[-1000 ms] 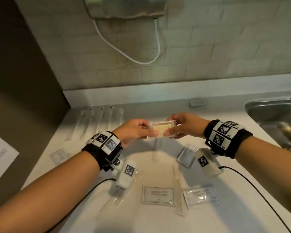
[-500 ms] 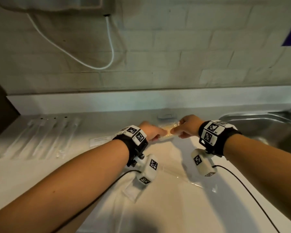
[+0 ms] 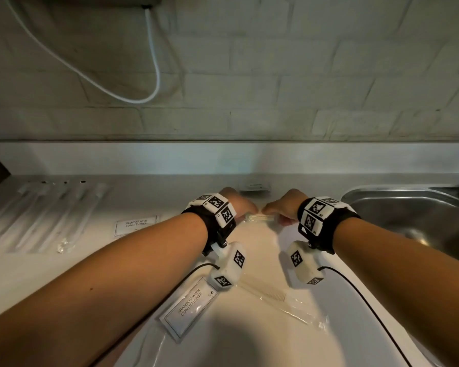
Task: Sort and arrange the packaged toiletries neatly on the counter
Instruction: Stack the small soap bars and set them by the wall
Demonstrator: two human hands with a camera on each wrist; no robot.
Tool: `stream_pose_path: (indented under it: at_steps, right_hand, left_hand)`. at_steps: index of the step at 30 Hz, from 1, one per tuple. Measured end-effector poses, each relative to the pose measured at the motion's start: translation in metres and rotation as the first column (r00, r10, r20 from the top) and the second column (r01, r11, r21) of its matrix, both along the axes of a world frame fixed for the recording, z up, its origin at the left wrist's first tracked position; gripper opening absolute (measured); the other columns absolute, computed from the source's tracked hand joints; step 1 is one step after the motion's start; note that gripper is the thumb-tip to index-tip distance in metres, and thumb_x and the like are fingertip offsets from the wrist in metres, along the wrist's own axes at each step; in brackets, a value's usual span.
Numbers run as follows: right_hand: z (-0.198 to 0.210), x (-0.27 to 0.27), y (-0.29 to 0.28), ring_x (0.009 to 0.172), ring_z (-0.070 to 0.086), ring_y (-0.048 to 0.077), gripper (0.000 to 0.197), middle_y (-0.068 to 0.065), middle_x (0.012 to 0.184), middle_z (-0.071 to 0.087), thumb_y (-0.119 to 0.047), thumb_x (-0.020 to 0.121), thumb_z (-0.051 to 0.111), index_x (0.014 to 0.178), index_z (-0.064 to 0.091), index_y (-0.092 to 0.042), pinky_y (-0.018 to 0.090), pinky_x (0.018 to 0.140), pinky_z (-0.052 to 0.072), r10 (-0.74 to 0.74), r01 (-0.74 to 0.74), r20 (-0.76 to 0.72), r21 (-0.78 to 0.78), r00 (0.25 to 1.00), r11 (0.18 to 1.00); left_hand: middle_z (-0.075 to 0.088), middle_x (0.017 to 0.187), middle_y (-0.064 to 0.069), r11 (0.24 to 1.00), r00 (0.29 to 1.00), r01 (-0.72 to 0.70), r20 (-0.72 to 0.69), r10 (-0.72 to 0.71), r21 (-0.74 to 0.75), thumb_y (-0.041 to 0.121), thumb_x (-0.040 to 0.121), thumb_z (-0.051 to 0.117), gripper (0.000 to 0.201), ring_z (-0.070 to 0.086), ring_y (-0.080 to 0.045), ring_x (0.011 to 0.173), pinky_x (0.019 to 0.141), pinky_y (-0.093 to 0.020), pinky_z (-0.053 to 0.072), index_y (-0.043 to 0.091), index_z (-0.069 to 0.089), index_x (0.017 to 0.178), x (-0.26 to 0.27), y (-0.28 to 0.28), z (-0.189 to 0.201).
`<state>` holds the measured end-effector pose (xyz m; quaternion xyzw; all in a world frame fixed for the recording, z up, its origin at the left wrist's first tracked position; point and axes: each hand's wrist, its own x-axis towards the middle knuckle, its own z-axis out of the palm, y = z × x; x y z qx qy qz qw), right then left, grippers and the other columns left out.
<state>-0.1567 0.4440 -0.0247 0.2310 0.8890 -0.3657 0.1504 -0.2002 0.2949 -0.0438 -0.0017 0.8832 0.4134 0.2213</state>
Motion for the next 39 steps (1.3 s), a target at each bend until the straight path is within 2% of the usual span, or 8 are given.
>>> stream_pose_path:
  at_steps: [3,8,18,23,27,29,33,39]
  right_hand:
    - [-0.002,-0.001,0.001,0.051,0.058,0.020,0.033,0.002,0.048,0.062,-0.037,0.076,0.072,0.061,0.063,-0.009,0.028,0.069,0.052,0.042,-0.041,-0.010,0.071,0.999,0.997]
    - [-0.005,0.002,-0.001,0.047,0.054,0.012,0.036,-0.001,0.052,0.061,-0.043,0.080,0.066,0.062,0.057,-0.014,0.025,0.050,0.037,0.069,-0.066,-0.022,0.131,0.997,0.989]
    - [-0.004,0.005,-0.003,0.054,0.057,0.017,0.038,0.005,0.065,0.063,-0.047,0.078,0.067,0.063,0.054,-0.014,0.027,0.055,0.043,0.012,-0.009,-0.028,0.094,1.000,0.996]
    - [0.008,0.029,-0.006,0.109,0.058,0.032,0.068,0.014,0.128,0.055,-0.051,0.080,0.066,0.130,0.051,-0.007,0.037,0.088,0.050,0.045,-0.031,-0.120,0.119,0.992,0.992]
    - [0.022,0.082,-0.035,0.082,0.055,0.018,0.034,0.006,0.098,0.061,-0.038,0.084,0.067,0.103,0.056,-0.012,0.027,0.065,0.040,0.179,-0.133,-0.218,0.213,0.959,0.968]
    - [0.020,0.112,-0.055,0.077,0.054,0.014,0.027,0.000,0.088,0.059,-0.037,0.083,0.068,0.093,0.055,-0.015,0.023,0.063,0.041,0.306,-0.282,-0.059,0.255,0.950,0.925]
    - [0.006,0.149,-0.081,0.103,0.056,0.026,0.050,0.006,0.112,0.055,-0.045,0.078,0.065,0.112,0.053,-0.010,0.035,0.088,0.051,0.459,-0.489,0.188,0.477,0.869,0.730]
    - [0.008,0.153,-0.099,0.082,0.057,0.025,0.023,0.013,0.098,0.066,-0.029,0.086,0.062,0.088,0.058,-0.006,0.028,0.071,0.046,0.375,-0.424,0.197,0.398,0.906,0.814]
  left_hand:
    - [0.076,0.098,-0.010,1.000,1.000,-0.002,-0.013,0.002,0.000,0.034,0.069,0.084,0.044,0.072,-0.025,0.089,0.087,-0.036,0.058,0.005,0.073,0.101,-0.001,-0.001,0.000]
    - [0.075,0.083,-0.008,1.000,1.000,-0.006,-0.022,0.006,0.005,0.037,0.066,0.084,0.033,0.073,-0.025,0.079,0.081,-0.034,0.059,0.010,0.072,0.080,0.002,-0.005,-0.002]
    - [0.074,0.086,-0.010,0.998,0.998,0.055,-0.016,-0.055,0.000,0.042,0.072,0.079,0.045,0.073,-0.029,0.085,0.086,-0.038,0.059,0.005,0.073,0.098,0.002,-0.009,0.002]
    - [0.068,0.114,-0.012,0.993,0.990,0.095,-0.112,-0.088,0.063,0.034,0.082,0.076,0.056,0.065,-0.027,0.104,0.094,-0.037,0.053,0.005,0.059,0.127,0.031,-0.041,0.026]
    - [0.068,0.092,-0.001,0.984,0.975,0.149,-0.182,-0.130,0.098,0.028,0.081,0.078,0.030,0.065,-0.017,0.085,0.071,-0.026,0.050,0.011,0.067,0.104,0.078,-0.088,0.041]
    - [0.065,0.083,0.005,0.988,0.968,0.155,-0.201,-0.148,0.024,0.030,0.079,0.080,0.025,0.063,-0.012,0.073,0.064,-0.022,0.047,0.015,0.068,0.094,0.106,-0.117,0.042]
    - [0.063,0.077,0.007,0.954,0.968,0.168,-0.142,-0.207,-0.248,0.044,0.073,0.082,0.036,0.056,-0.008,0.067,0.063,-0.023,0.045,0.014,0.068,0.086,0.161,-0.171,0.043]
    - [0.073,0.089,-0.006,0.767,0.948,0.305,0.100,-0.303,-0.565,0.063,0.066,0.078,0.063,0.068,-0.022,0.082,0.073,-0.033,0.054,0.005,0.070,0.089,0.218,-0.204,0.030]
